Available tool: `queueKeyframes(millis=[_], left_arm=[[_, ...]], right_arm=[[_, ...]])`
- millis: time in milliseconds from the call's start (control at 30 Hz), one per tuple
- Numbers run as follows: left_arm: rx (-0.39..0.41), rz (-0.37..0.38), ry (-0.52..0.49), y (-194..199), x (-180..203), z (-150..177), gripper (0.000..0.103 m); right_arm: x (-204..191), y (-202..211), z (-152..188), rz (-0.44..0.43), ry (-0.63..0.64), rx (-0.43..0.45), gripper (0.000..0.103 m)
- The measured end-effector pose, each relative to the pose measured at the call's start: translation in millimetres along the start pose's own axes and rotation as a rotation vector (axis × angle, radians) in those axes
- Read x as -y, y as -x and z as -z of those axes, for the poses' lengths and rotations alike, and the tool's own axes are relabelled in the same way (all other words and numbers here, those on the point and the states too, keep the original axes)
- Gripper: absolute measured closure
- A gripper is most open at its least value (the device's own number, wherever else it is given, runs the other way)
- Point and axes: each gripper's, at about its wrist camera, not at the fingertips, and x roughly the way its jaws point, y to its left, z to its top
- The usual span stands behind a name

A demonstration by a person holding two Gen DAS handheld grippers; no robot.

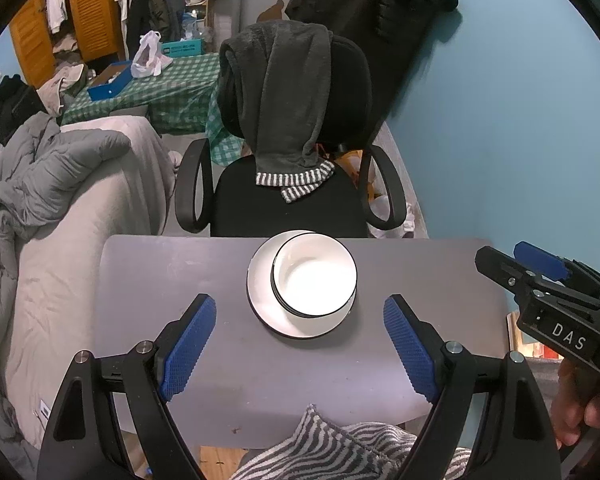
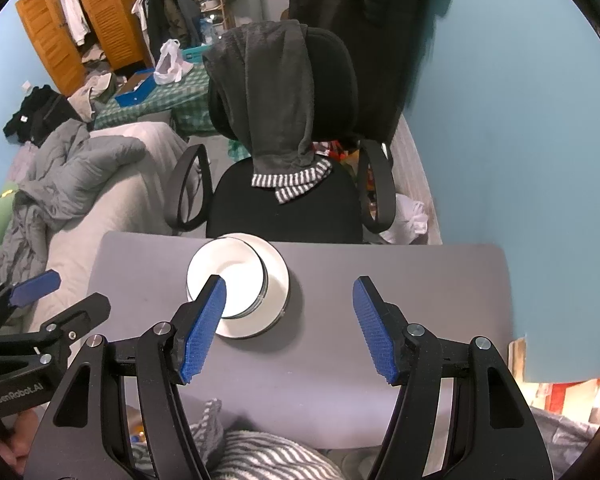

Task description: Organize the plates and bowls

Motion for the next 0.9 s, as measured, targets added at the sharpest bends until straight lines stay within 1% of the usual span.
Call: queueKeyframes(millis=[333,500,900], left_arm=[[-0.011,-0.007,0.016,-1.7,-1.4,1.1,0.016],[-0.005,-0.010,0.024,0.5,-2.7,2.6,0.016],[-0.007,-0.020,0.017,5.1,-1.7,5.6,0.016]], right_arm=[[-2.0,-1.0,-1.2,-0.002,0.001,0.004,0.038],[-1.7,-1.1,-1.7,-0.005,-0.002,0.002,0.038],[-8.1,-1.0,-8.0,-0.008,0.013,0.001,0.038]])
